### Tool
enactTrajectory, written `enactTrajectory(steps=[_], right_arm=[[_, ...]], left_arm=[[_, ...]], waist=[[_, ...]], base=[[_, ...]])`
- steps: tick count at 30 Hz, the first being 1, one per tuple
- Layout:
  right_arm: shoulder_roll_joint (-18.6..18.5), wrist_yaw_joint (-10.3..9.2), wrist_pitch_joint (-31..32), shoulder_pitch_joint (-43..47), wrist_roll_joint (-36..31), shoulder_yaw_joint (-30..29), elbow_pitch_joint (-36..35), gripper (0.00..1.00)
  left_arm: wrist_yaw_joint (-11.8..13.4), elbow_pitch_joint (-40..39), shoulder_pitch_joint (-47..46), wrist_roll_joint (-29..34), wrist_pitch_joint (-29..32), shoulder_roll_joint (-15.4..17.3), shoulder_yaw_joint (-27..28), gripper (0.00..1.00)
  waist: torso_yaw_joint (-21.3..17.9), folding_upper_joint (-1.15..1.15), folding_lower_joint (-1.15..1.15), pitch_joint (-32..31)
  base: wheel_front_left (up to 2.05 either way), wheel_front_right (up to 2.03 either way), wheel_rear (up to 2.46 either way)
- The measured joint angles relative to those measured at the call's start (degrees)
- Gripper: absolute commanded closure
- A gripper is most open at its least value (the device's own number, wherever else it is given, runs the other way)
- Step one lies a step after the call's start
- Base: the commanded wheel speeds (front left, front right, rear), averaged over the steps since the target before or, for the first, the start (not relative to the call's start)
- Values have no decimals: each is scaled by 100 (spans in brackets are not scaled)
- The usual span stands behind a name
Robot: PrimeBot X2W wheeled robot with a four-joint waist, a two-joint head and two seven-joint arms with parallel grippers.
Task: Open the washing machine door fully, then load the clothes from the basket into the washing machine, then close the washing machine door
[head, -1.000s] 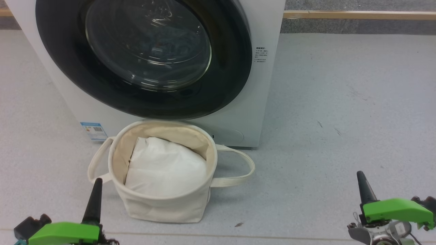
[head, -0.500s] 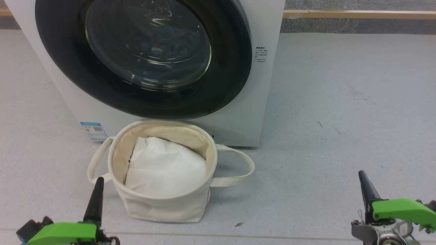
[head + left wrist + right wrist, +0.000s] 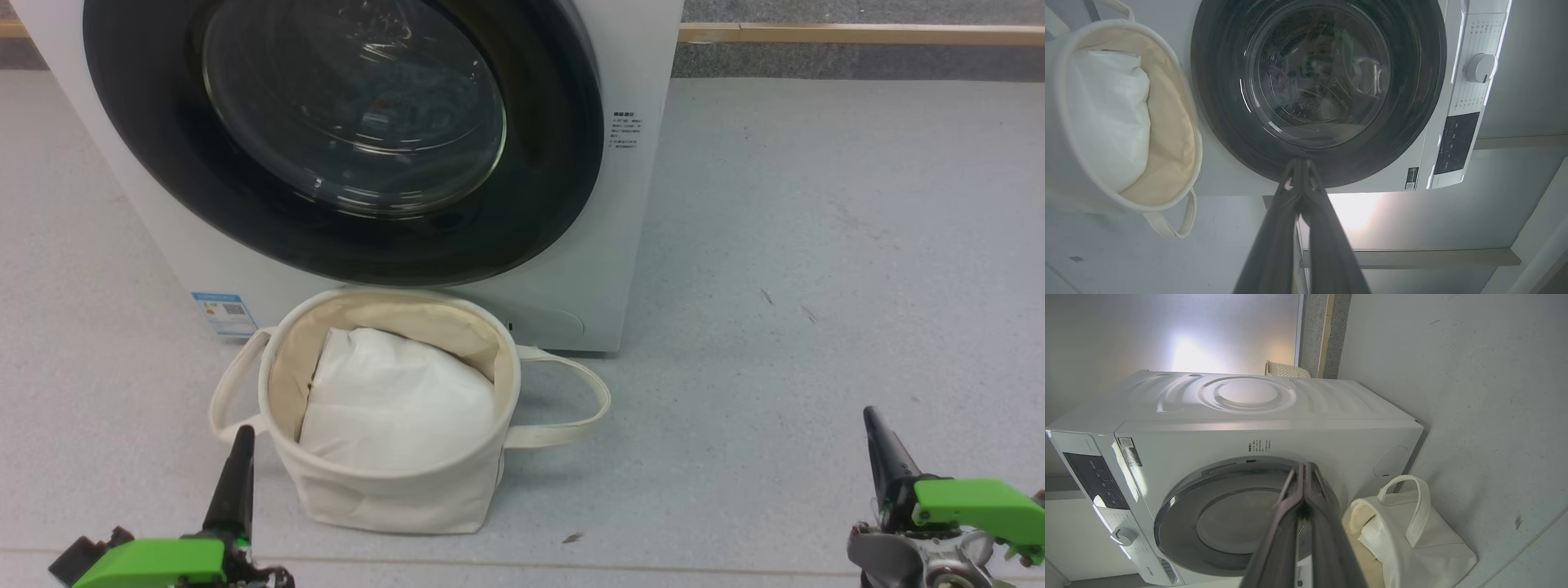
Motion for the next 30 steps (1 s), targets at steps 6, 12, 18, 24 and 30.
enactTrajectory(steps=[6,12,18,24,30], right_arm=[[19,-1,118,6,343,-55,-26,100],[44,-1,189,10,667,-123,-63,100],[44,-1,192,12,670,-131,-63,100],[45,-1,192,12,670,-131,-64,100],[45,-1,192,12,670,-131,-64,100]], left_arm=[[0,-38,10,-241,99,-79,83,100],[-1,-80,21,-472,157,-158,151,100],[-1,-89,23,-475,157,-164,153,100],[-1,-89,23,-475,157,-164,153,100],[-1,-89,23,-475,157,-164,153,100]], waist=[[-1,0,0,3],[-2,0,0,6],[-2,0,0,6],[-2,0,0,6],[-2,0,0,6]], base=[[0,0,0],[0,0,0],[0,0,0],[0,0,0],[0,0,0]])
